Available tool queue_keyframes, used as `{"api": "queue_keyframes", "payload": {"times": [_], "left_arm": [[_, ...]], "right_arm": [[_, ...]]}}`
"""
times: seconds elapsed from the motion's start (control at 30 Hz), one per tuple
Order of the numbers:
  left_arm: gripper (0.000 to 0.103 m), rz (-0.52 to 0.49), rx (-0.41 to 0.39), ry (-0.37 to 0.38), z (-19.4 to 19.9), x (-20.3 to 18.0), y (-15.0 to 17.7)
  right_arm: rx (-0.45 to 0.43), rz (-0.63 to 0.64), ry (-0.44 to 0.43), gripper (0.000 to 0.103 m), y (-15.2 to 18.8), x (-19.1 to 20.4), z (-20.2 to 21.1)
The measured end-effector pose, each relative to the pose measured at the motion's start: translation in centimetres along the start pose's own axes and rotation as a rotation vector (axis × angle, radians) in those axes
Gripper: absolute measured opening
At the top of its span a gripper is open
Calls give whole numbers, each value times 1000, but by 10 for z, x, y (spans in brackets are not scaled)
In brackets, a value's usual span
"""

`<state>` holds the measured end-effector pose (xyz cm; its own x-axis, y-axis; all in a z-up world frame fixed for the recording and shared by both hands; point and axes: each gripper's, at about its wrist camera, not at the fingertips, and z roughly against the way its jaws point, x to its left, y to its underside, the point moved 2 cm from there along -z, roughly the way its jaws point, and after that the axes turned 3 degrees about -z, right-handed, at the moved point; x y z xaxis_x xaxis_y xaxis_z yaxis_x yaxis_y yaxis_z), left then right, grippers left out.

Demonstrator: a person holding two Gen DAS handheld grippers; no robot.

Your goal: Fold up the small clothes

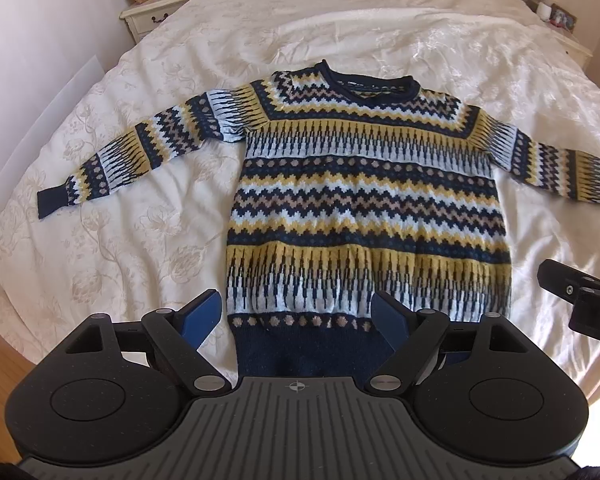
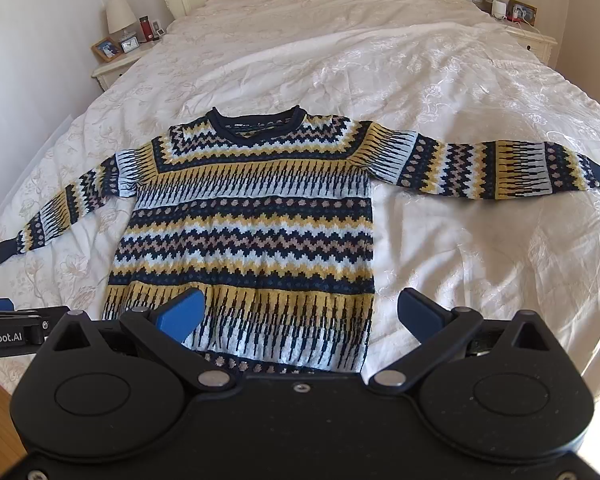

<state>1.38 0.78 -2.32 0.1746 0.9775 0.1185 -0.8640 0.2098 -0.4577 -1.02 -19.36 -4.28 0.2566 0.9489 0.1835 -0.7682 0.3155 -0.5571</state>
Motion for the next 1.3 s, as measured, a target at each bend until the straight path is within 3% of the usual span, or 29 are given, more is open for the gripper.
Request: {"api": "queue_keyframes", "payload": {"times": [1.3], "left_arm": [[82,11,28,-9,-5,10,3]], "right_arm": [[24,-7,-1,102,1,3,-9]]}}
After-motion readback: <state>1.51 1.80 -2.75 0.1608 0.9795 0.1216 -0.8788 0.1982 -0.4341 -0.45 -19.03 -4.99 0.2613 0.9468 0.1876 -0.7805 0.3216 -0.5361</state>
